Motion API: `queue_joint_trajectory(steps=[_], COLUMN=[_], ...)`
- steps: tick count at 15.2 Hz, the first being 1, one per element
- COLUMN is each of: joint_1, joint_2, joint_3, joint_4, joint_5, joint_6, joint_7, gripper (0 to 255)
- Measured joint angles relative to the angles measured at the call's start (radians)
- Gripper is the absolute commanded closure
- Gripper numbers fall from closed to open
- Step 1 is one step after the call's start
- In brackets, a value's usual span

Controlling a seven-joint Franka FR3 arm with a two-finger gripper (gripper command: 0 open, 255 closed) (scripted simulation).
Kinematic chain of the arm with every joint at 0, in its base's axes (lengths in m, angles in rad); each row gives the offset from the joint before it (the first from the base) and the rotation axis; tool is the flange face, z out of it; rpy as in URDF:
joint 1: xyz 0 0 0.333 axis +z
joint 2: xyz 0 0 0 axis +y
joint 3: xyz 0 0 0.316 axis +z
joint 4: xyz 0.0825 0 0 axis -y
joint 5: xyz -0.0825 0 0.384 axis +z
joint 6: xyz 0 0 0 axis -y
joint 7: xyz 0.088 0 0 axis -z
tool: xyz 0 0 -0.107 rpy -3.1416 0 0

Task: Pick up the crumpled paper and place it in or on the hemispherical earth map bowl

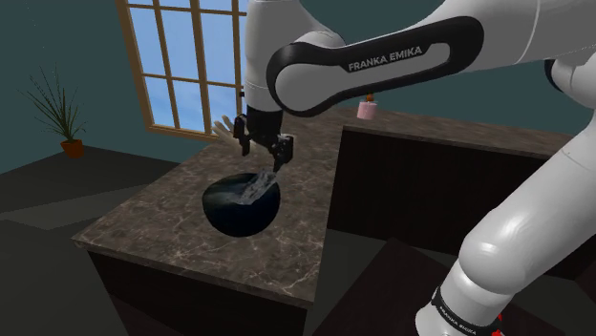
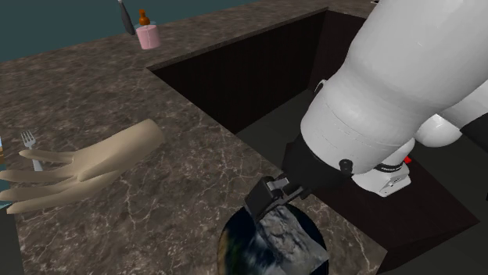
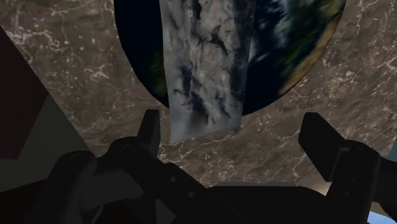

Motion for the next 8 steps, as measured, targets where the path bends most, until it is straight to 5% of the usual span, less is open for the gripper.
queue_joint_trajectory(steps=[8], joint_1=[0.005], joint_2=[-0.018], joint_3=[-0.002], joint_4=[0.038], joint_5=[0.013], joint_6=[-0.055], joint_7=[-0.007], gripper=[0])
